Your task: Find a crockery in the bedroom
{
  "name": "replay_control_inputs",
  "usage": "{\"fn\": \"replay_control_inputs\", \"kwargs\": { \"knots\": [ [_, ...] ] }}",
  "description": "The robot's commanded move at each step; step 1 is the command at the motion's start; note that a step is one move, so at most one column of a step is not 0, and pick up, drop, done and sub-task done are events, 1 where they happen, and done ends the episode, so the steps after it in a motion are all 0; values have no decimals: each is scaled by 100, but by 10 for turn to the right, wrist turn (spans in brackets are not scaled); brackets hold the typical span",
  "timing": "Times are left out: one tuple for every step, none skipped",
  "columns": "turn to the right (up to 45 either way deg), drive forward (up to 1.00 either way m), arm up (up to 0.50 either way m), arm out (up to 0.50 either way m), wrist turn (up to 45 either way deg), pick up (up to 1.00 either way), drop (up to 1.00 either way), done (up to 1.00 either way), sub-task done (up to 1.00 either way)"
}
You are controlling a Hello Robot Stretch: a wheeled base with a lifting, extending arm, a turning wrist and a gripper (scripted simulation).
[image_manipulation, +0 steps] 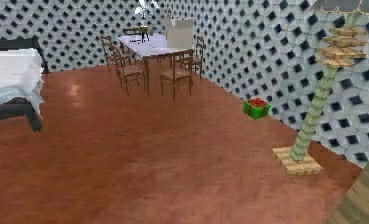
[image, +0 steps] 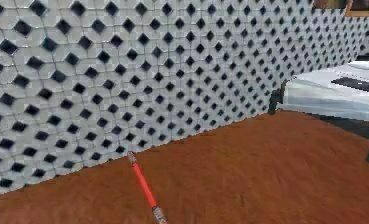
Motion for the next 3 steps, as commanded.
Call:
{"fn": "replay_control_inputs", "kwargs": {
  "knots": [
    [450,0,0,0,0,0,0,0,0],
    [150,0,0,0,0,0,0,0,0],
    [0,100,0,0,0,0,0,0,0]
  ]
}}
